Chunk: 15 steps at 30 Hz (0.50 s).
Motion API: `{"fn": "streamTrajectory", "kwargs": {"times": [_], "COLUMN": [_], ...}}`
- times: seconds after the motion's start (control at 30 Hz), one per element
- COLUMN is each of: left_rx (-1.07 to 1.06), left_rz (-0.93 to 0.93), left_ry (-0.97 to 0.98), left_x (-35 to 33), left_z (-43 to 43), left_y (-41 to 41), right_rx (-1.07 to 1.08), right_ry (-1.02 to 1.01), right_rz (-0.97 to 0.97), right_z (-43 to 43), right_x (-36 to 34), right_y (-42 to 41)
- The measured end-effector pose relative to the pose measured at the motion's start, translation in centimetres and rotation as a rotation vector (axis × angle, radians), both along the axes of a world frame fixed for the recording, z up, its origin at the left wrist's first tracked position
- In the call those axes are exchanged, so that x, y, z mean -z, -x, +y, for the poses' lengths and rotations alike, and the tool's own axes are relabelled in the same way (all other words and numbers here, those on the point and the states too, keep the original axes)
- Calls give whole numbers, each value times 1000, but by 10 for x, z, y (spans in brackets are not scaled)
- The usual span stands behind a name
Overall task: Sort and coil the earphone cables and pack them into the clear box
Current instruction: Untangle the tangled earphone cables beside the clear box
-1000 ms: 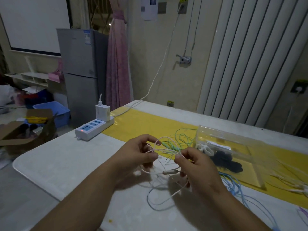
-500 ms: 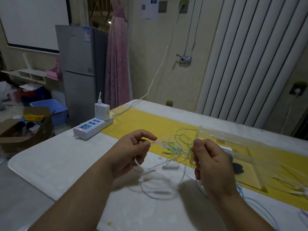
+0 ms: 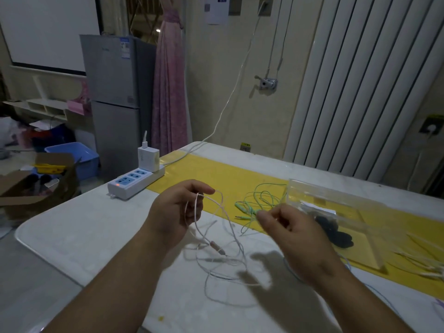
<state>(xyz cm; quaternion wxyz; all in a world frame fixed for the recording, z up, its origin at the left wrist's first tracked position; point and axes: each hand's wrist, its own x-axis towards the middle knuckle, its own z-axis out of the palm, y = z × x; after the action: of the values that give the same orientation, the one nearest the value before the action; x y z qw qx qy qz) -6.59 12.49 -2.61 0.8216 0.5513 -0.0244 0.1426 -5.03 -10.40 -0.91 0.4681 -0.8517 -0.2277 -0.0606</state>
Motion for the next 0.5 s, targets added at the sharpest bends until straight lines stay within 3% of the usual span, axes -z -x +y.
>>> {"fn": "streamTrajectory", "kwargs": {"times": [0.17,0.27,0.37,0.5], "left_rx": [-101,-138,-195,-284], "left_rz": [29,47,51,51], "left_ry": [-37,-48,-144,-348], "left_x": [-1,-2,1,-1], "left_z": [-2,-3,-1,-4], "left_y": [-1,-1,-2,1], "right_rx": [-21,-45,-11,141], "right_ry": [387,402,187,-386], "right_rz": [20,39,26,-69], "right_z": [4,1,-1,-7], "right_x": [2,-2,-7,-5], "right_y": [4,1,0,-12]}}
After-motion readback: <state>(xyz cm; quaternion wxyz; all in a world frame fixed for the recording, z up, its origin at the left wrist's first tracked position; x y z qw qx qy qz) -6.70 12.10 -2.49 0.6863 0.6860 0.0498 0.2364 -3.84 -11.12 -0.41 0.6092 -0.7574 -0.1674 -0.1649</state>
